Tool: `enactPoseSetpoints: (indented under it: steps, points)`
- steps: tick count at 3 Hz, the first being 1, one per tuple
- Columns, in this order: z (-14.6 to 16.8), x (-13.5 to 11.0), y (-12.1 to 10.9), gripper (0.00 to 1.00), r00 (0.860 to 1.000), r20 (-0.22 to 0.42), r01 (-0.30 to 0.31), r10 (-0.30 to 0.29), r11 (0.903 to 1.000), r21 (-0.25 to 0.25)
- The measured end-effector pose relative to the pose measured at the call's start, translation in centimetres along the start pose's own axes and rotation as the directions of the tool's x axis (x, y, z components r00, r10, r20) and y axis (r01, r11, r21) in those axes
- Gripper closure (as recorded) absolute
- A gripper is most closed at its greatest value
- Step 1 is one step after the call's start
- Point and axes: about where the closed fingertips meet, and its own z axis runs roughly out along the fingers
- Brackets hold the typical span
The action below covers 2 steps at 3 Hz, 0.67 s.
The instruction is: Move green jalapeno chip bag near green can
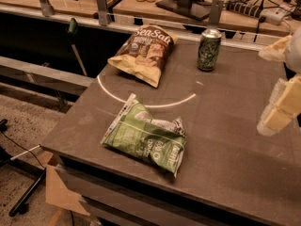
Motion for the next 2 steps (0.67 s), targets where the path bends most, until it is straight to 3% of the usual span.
enactPoseSetpoints:
  steps: [1,2]
  points:
    - [1.5,0.9,1.4,0.0,0.986,0.163,-0.042,0.038,0.999,0.019]
    - [0.2,0.3,1.7,0.0,0.967,0.248,-0.065,0.052,0.9968,0.046]
